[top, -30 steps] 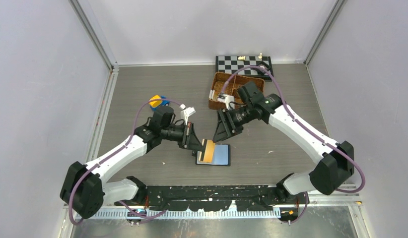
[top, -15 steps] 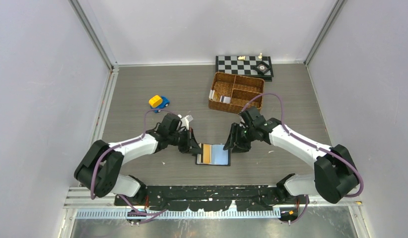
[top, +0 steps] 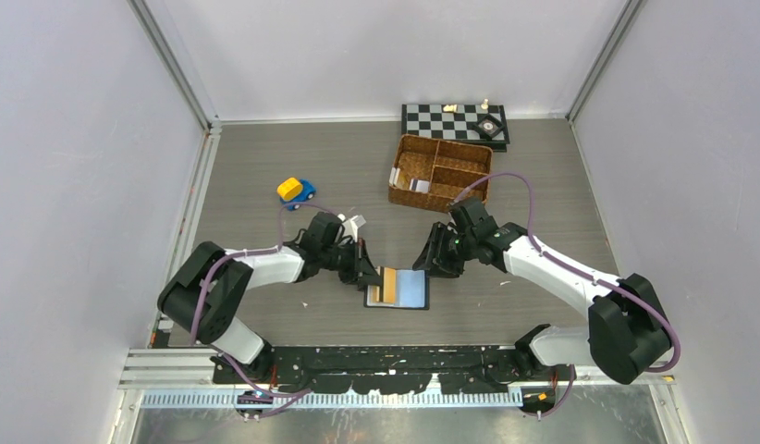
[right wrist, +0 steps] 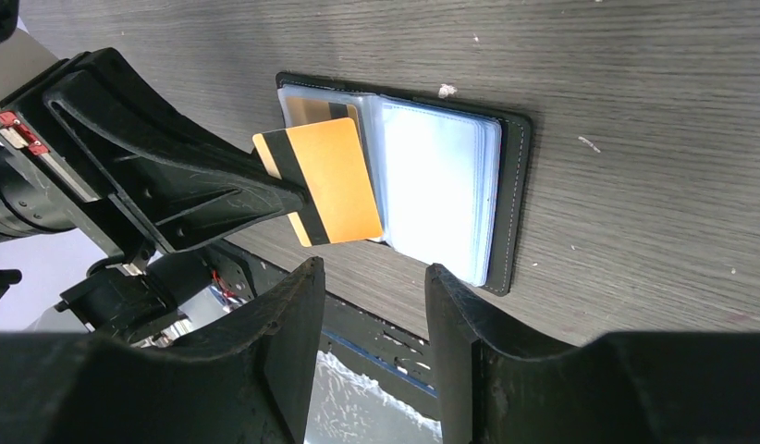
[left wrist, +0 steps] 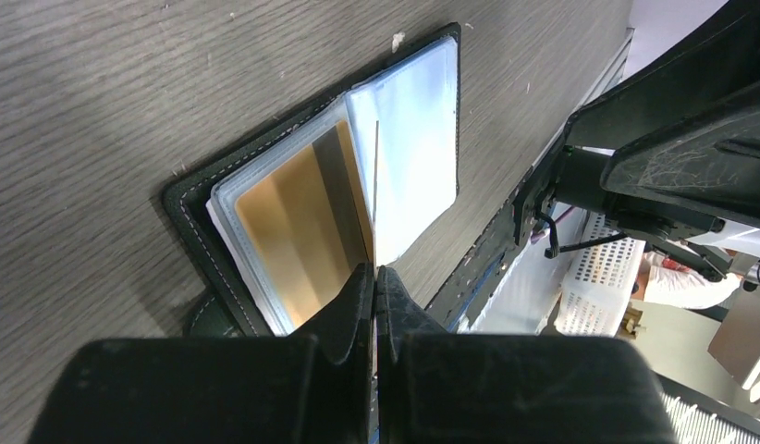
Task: Put the credit cards into the card holder
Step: Insert the credit card into the card holder.
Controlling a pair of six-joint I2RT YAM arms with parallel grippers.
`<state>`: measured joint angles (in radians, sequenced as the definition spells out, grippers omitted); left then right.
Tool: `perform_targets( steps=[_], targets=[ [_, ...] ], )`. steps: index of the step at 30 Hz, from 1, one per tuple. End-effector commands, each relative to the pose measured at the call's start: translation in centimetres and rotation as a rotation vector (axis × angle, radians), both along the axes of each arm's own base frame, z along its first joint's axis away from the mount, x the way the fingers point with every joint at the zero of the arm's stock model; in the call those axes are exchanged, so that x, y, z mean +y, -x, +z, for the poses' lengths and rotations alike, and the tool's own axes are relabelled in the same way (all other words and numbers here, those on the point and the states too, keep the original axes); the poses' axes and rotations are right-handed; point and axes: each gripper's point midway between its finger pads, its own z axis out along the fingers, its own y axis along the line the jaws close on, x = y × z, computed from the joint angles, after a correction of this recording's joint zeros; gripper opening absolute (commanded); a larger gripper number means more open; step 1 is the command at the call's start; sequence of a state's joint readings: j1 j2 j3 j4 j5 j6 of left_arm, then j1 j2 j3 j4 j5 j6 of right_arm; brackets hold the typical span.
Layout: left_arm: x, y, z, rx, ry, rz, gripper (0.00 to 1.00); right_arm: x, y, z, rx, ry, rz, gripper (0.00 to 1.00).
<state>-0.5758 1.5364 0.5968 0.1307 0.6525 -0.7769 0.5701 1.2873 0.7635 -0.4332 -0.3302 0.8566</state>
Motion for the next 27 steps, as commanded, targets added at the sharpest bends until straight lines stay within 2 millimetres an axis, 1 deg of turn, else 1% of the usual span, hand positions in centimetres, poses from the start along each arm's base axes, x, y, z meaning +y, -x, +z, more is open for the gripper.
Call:
perform_targets(
  steps=[1,16,27],
  targets=[
    [-0.9,-0.5,0.5,-0.049,0.053,-0.044,0.0,0.4,-1.0,1.3,-0.055,-0.028,-0.02,0.49],
    [-1.1,-0.1,-1.4,0.009,0.047,-0.057,0.0,0.2,-0.8,0.6,-0.031,-0.006,-0.027,0.46],
    [-1.5,-0.4,-2.0,0.017,0.062,-0.052,0.0,0.1,-0.8,0.6,-0.028,0.0,-0.029,0.46]
  ],
)
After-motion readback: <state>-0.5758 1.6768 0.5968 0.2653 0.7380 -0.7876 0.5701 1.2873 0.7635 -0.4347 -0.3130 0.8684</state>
